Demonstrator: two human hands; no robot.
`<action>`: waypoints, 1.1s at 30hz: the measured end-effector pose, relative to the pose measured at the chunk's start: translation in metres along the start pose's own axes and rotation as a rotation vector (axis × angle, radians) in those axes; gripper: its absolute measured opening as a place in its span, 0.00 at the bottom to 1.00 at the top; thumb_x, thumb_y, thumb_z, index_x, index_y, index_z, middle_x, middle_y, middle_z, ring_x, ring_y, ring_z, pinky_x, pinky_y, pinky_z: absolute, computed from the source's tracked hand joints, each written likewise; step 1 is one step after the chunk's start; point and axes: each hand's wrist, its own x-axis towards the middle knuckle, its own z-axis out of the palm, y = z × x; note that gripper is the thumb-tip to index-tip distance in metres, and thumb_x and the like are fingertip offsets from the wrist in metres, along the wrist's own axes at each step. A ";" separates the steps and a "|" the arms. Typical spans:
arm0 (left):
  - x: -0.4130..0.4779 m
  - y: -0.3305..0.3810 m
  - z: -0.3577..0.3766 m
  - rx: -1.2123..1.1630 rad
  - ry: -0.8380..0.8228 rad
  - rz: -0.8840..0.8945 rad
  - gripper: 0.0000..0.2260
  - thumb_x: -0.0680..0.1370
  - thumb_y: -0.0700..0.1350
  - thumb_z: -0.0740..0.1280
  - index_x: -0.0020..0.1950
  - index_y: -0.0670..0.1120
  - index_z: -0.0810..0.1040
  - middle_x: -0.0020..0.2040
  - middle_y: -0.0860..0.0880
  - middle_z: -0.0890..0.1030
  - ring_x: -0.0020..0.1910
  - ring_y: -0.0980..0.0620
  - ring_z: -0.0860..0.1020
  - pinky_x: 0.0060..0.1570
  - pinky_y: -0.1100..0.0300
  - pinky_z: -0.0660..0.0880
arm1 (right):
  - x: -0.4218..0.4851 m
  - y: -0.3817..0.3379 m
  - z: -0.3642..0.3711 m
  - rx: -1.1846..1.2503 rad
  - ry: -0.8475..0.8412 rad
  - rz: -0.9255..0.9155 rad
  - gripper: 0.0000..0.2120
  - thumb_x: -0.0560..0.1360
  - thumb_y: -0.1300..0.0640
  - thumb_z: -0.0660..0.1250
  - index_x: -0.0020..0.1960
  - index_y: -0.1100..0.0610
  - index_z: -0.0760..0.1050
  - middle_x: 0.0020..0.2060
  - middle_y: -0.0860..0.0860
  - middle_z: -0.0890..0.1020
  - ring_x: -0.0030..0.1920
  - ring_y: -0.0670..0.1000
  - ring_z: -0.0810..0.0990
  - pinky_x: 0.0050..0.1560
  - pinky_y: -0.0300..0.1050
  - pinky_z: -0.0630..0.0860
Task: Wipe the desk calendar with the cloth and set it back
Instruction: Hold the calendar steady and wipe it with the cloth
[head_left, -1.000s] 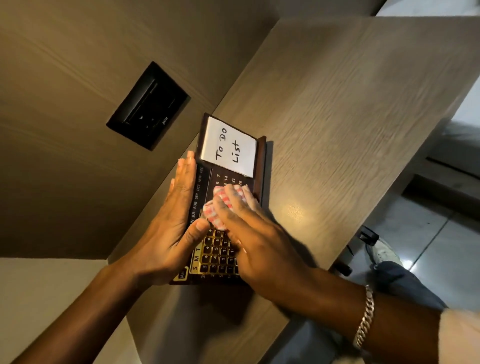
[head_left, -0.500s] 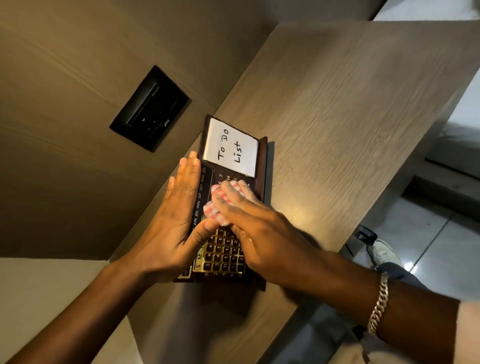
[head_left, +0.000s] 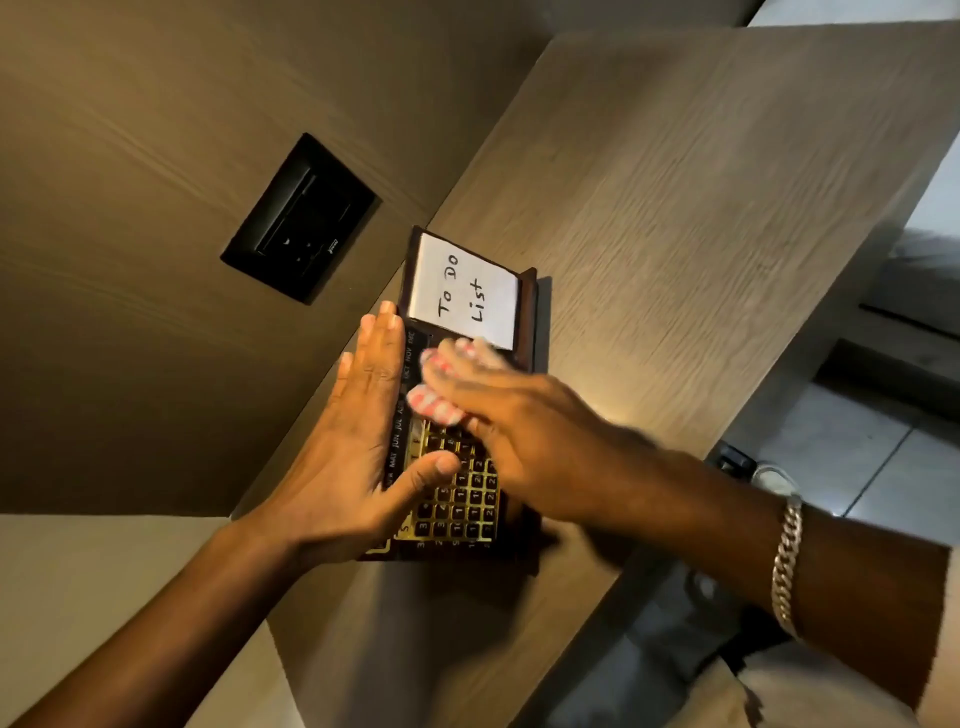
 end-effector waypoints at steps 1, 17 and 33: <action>0.000 0.001 0.000 0.000 -0.009 -0.003 0.49 0.72 0.73 0.53 0.79 0.48 0.32 0.81 0.50 0.33 0.79 0.54 0.33 0.77 0.53 0.36 | 0.004 0.003 -0.006 -0.020 0.024 0.025 0.30 0.80 0.66 0.57 0.79 0.51 0.54 0.80 0.50 0.55 0.80 0.52 0.48 0.77 0.58 0.56; 0.006 0.006 0.000 -0.027 -0.030 -0.027 0.55 0.70 0.65 0.66 0.78 0.47 0.29 0.80 0.50 0.31 0.78 0.56 0.30 0.75 0.57 0.34 | -0.017 0.002 0.007 -0.094 0.083 0.124 0.36 0.77 0.67 0.61 0.79 0.50 0.51 0.80 0.50 0.53 0.80 0.52 0.44 0.77 0.50 0.52; 0.007 0.009 -0.001 -0.066 -0.056 -0.008 0.53 0.70 0.64 0.64 0.77 0.47 0.28 0.80 0.50 0.31 0.79 0.55 0.32 0.77 0.54 0.36 | -0.015 0.004 0.008 0.119 0.081 -0.124 0.26 0.79 0.69 0.59 0.75 0.56 0.64 0.78 0.54 0.62 0.80 0.52 0.51 0.79 0.55 0.54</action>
